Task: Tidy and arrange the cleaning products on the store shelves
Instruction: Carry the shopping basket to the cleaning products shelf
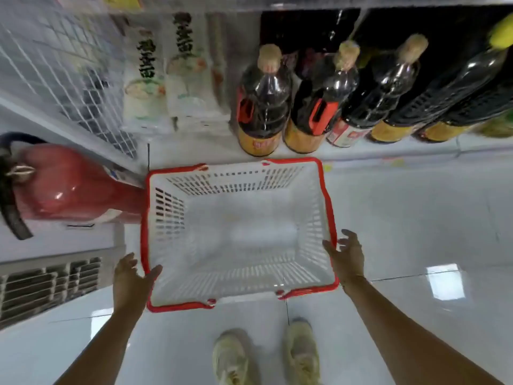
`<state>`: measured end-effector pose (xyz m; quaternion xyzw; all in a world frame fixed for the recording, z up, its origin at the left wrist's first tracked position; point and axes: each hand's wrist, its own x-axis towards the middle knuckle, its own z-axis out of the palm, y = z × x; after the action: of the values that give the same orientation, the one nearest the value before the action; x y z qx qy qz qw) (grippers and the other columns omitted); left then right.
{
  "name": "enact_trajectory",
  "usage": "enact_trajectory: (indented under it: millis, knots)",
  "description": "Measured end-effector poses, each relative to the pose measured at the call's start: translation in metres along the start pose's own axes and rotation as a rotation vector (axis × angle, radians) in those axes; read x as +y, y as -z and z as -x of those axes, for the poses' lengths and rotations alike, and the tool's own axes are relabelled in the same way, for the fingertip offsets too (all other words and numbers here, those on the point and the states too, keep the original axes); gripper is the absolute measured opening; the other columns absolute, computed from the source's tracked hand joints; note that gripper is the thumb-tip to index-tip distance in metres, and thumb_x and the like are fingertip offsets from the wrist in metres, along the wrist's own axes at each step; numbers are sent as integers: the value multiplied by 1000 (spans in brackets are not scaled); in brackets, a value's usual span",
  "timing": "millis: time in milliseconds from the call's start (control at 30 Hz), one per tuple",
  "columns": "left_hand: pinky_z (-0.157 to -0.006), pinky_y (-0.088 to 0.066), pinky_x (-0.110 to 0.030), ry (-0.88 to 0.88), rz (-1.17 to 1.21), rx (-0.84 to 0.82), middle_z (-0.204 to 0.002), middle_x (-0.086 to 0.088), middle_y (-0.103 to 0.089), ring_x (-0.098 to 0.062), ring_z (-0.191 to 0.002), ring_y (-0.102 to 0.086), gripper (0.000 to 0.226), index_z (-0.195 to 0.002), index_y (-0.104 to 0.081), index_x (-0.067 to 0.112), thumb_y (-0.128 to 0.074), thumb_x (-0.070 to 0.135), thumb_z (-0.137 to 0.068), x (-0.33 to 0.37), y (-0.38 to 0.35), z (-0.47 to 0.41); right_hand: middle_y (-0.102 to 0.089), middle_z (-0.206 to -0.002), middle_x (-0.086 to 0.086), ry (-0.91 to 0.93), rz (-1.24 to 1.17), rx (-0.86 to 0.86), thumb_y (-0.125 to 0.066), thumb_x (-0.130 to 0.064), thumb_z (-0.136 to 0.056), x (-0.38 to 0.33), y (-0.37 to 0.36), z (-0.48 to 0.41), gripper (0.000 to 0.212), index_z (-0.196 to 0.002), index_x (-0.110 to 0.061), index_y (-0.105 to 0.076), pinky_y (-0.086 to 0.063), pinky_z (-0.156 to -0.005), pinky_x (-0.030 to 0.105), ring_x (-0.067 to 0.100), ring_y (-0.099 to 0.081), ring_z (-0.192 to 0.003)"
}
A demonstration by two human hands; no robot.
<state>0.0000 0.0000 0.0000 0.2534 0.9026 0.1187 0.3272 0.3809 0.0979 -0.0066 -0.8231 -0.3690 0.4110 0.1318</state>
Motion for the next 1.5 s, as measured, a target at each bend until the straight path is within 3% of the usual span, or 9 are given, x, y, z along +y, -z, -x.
enact_trajectory:
  millis: [67,200,300,433,733,900,1033,1300,1500]
  knots:
    - [-95,-42,-52,20,8,14,-126,-28,-57,-46,-111,-55,60,-130,-47,-6,-76,8,-79,-5,-15,-8,-56,-99,7,22,40,29,-69,-13,-83,9,-13,-10,48,-125,-7,-47,-44,-88,36,30,-55,-101]
    - [-86,-46,-49,65,50,88,-110,-28,-63,-46,-100,-59,39,-117,-54,-8,-69,2,-83,-4,-35,-12,-56,-94,12,50,112,61,-60,-5,-86,18,-27,-21,24,-109,-3,-51,-37,-72,27,29,-52,-85]
    - [-79,-47,-46,98,151,147,-98,-21,-63,-40,-87,-60,25,-110,-58,-5,-63,3,-87,-1,-32,-9,-54,-91,11,78,146,87,-58,-3,-87,13,-26,-20,18,-104,-1,-53,-36,-72,28,26,-48,-81]
    - [-86,-50,-48,145,216,177,-99,-18,-64,-32,-84,-57,21,-108,-61,-4,-62,3,-88,11,-10,20,-54,-90,9,93,145,96,-59,-2,-86,-2,-2,1,21,-106,1,-55,-39,-73,30,25,-49,-80]
    - [-79,-45,-32,304,397,228,-96,-11,-64,-24,-84,-55,22,-107,-62,-2,-61,0,-86,7,89,178,-55,-86,13,189,236,27,-61,-1,-84,-50,116,123,21,-104,3,-54,-44,-76,39,28,-50,-77]
    - [-74,-47,-33,401,450,248,-96,-18,-67,-29,-81,-59,20,-103,-63,-4,-59,0,-84,-19,137,280,-54,-85,13,250,270,-70,-60,-2,-86,-78,175,196,16,-100,0,-53,-37,-70,31,30,-51,-77]
    - [-76,-49,-38,499,496,295,-95,-17,-67,-28,-81,-59,23,-106,-64,-2,-57,1,-84,-52,173,352,-59,-99,17,285,317,-154,-59,-2,-86,-86,197,253,21,-106,0,-54,-45,-76,36,33,-55,-87]
    - [-71,-43,-36,699,591,413,-90,-17,-63,-29,-78,-55,21,-106,-62,-3,-60,1,-85,-176,265,436,-58,-112,20,391,438,-334,-57,0,-88,-99,140,391,26,-114,-1,-52,-47,-86,40,37,-57,-101]
    - [-65,-46,-37,798,687,493,-81,-18,-60,-29,-71,-55,20,-105,-62,-7,-61,1,-86,-305,353,452,-59,-109,18,481,471,-444,-55,-1,-89,-117,32,521,19,-108,-7,-52,-54,-82,46,34,-60,-93]
